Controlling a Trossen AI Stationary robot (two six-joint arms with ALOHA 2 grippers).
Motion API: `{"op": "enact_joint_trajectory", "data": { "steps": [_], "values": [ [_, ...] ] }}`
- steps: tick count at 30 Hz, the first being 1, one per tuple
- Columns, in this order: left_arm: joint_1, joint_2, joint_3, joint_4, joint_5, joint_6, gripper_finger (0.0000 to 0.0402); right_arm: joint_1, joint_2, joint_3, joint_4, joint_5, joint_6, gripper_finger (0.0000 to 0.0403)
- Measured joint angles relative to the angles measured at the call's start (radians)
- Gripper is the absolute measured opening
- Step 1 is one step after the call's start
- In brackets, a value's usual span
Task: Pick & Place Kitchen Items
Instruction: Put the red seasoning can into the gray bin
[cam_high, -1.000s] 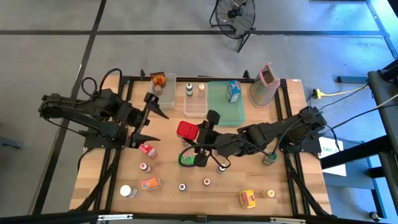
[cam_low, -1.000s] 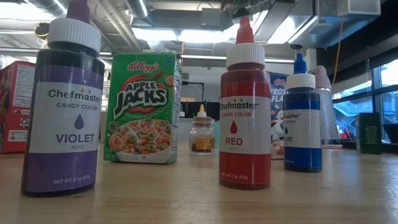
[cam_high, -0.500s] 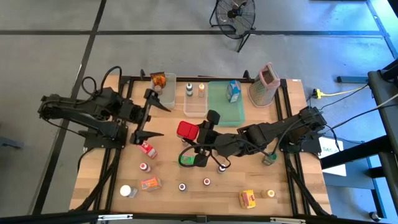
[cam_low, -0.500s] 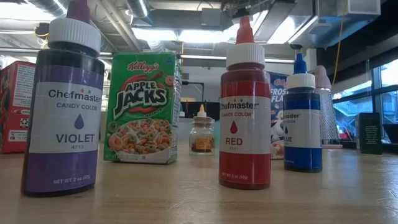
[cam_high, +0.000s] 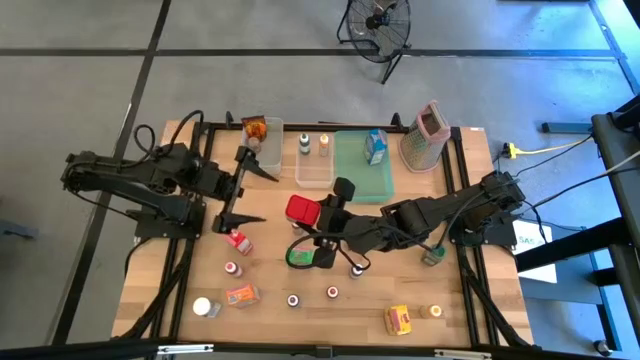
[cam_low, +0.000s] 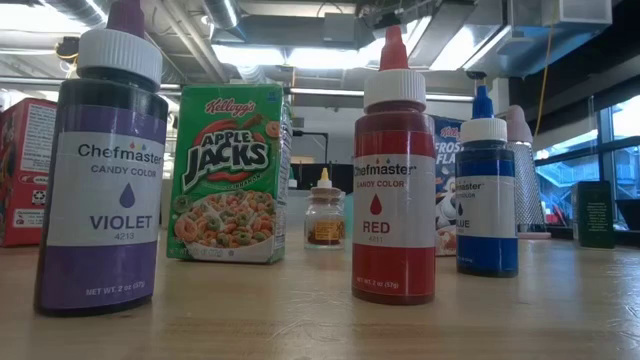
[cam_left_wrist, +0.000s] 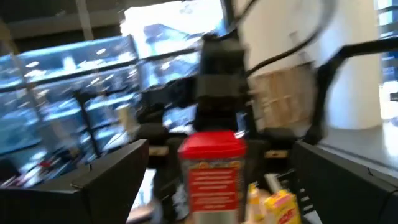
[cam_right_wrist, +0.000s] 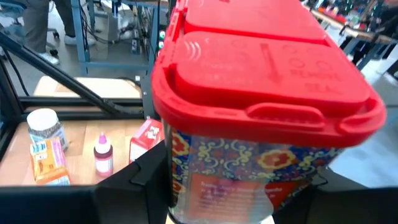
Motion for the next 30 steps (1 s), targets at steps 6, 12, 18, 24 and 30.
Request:
{"op": "enact_joint_trajectory", "data": {
  "steps": [6, 12, 18, 24, 30],
  "values": [
    [-0.004, 0.002, 0.001, -0.119, -0.171, 0.022, 0.0391, -0.001, 0.0, 0.0, -0.079, -0.001, 0.077, 0.02],
    [-0.004, 0.049, 0.072, -0.339, -0.185, 0.012, 0.0391, -0.022, 0.0, 0.0, -0.145, -0.063, 0.152, 0.0199],
    [-0.012, 0.135, 0.184, -0.501, -0.198, 0.002, 0.0391, -0.061, 0.043, 0.001, -0.193, -0.114, 0.204, 0.0199],
    [-0.019, 0.162, 0.205, -0.604, -0.297, 0.001, 0.0391, -0.079, 0.075, 0.001, -0.196, -0.13, 0.204, 0.0199],
    [-0.034, 0.162, 0.205, -0.623, -0.377, -0.046, 0.0391, -0.08, 0.075, 0.001, -0.2, -0.125, 0.204, 0.0199]
  ]
}}
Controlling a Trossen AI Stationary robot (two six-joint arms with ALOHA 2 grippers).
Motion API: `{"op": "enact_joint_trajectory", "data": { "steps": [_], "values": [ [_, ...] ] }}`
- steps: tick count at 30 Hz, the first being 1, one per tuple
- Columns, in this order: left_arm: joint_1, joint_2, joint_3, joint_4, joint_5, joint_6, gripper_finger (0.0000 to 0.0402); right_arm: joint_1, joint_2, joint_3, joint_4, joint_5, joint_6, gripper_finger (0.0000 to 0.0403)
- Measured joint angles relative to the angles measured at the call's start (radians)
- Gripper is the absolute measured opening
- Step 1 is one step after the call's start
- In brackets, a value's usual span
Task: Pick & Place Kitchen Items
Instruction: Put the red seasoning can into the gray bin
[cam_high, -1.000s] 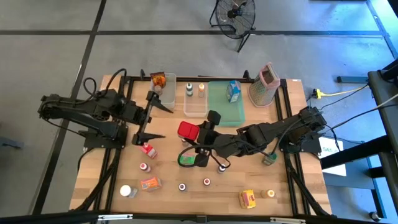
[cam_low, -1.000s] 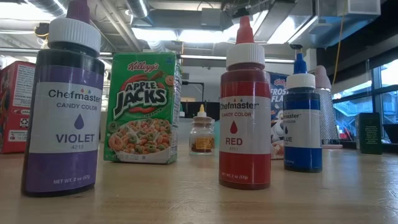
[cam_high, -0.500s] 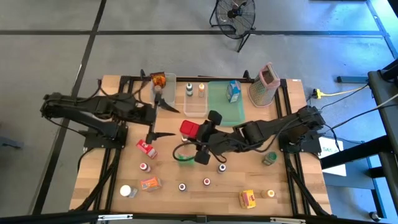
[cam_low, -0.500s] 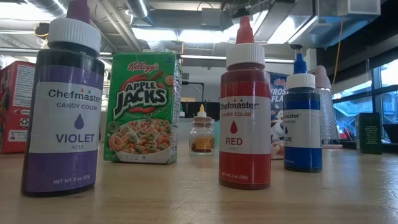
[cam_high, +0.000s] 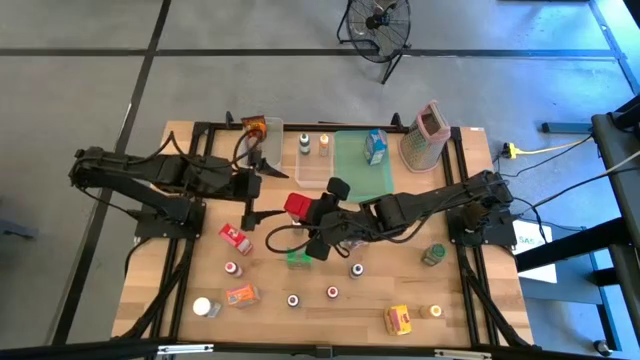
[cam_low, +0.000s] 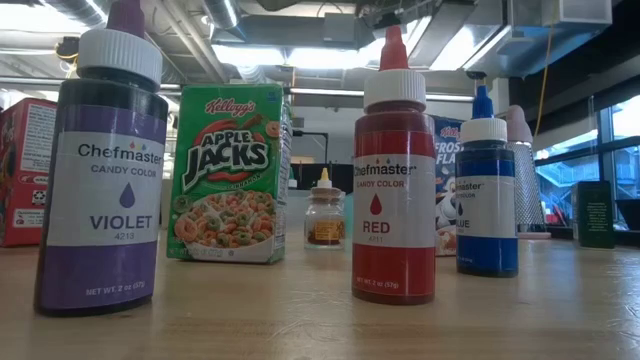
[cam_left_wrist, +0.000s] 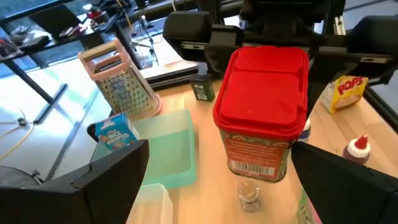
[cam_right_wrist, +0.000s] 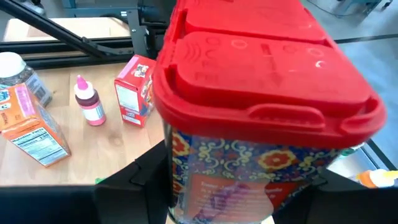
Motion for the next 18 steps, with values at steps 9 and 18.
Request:
{"op": "enact_joint_trajectory", "data": {
  "steps": [9, 18],
  "values": [
    [0.001, 0.028, 0.0, 0.02, 0.0, 0.007, 0.0391, -0.012, 0.0, 0.0, -0.008, -0.011, 0.001, 0.0199],
    [-0.027, 0.068, 0.001, 0.062, 0.015, 0.041, 0.0391, -0.014, 0.0, -0.001, -0.009, -0.01, 0.002, 0.0199]
  ]
}}
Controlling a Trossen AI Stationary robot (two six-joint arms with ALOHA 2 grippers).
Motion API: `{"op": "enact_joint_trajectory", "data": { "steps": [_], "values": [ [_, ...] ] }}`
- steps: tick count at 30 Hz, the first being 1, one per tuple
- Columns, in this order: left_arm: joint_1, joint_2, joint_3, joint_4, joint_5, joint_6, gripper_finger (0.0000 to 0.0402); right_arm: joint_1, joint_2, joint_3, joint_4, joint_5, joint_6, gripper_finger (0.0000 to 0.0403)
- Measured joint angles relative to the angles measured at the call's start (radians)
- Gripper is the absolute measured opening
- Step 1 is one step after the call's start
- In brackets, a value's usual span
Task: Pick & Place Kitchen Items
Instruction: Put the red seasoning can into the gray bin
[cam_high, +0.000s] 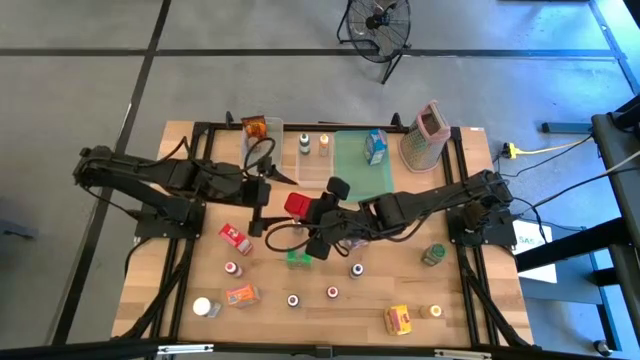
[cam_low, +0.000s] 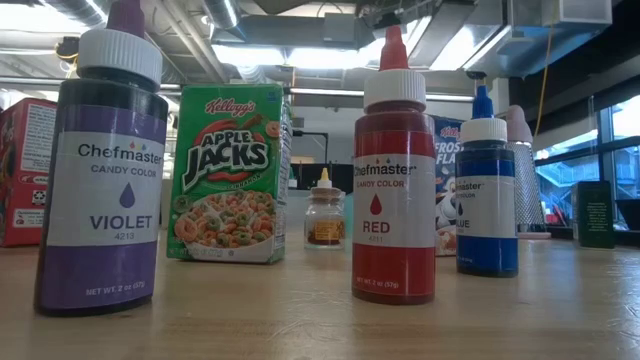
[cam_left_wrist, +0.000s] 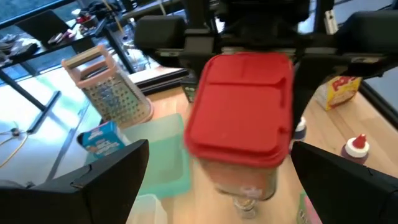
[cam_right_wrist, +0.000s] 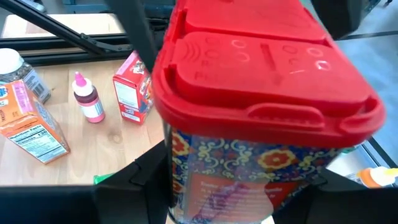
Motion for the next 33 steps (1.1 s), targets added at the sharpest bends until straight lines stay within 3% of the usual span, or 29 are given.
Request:
{"op": "enact_joint_trajectory", "data": {
  "steps": [9, 25, 33],
  "values": [
    [-0.003, 0.024, 0.0, 0.06, 0.09, 0.002, 0.0391, -0.012, 0.0, -0.001, 0.001, -0.024, 0.001, 0.0199],
    [-0.003, 0.053, 0.0, 0.095, 0.093, 0.009, 0.039, -0.011, 0.0, -0.001, -0.002, -0.026, 0.001, 0.0199],
    [0.006, 0.063, -0.001, 0.1, 0.105, -0.027, 0.0354, -0.011, -0.001, -0.001, -0.002, -0.026, -0.002, 0.0199]
  ]
}}
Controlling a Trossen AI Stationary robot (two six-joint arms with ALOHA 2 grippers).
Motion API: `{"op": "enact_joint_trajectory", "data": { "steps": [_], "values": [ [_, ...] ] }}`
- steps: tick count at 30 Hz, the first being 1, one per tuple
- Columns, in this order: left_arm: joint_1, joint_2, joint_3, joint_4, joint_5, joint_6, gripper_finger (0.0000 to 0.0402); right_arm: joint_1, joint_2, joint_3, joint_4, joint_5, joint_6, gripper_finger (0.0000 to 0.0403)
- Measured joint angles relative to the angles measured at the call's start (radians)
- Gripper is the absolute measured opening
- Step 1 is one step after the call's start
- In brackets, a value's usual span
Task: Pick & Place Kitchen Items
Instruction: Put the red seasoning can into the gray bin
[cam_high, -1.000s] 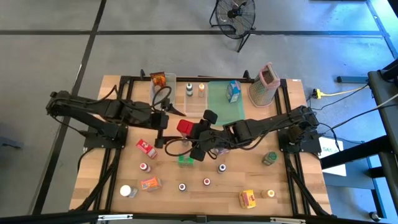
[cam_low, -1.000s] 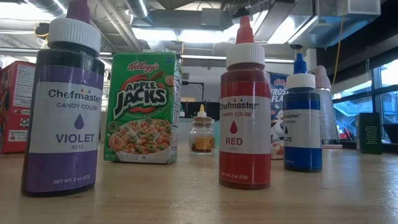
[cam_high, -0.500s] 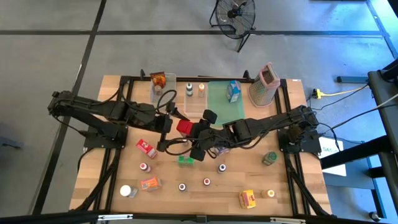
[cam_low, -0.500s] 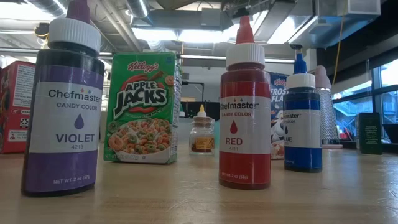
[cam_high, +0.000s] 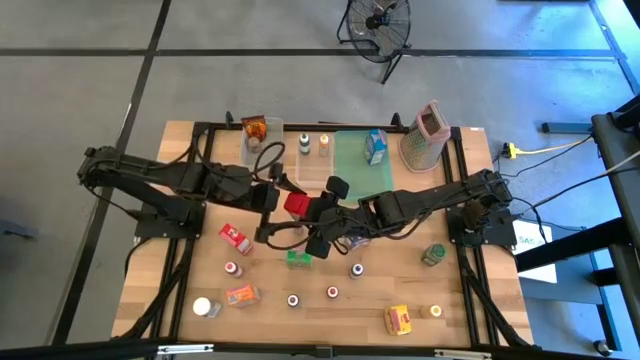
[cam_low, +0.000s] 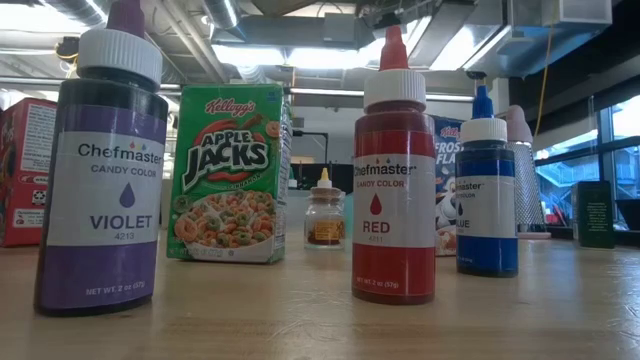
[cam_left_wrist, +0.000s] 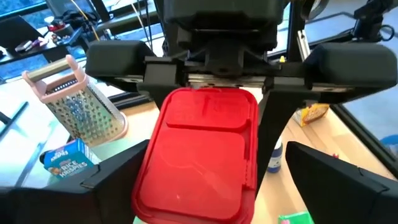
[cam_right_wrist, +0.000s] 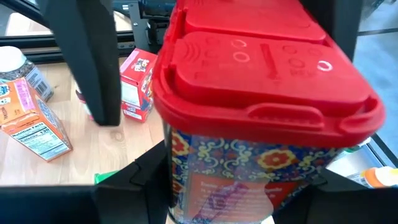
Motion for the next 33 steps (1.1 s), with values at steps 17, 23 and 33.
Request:
{"op": "enact_joint_trajectory", "data": {
  "steps": [17, 23, 33],
  "values": [
    [0.027, -0.001, 0.0, 0.001, 0.05, -0.017, 0.0239, 0.0, 0.0, 0.0, 0.0, -0.024, -0.02, 0.02],
    [0.027, -0.001, 0.0, 0.0, 0.056, -0.013, 0.0215, 0.0, 0.0, 0.0, 0.005, -0.031, -0.039, 0.0219],
    [0.026, 0.0, 0.0, -0.03, 0.05, -0.015, 0.0219, 0.002, -0.001, 0.0, 0.009, -0.008, -0.032, 0.0301]
  ]
}}
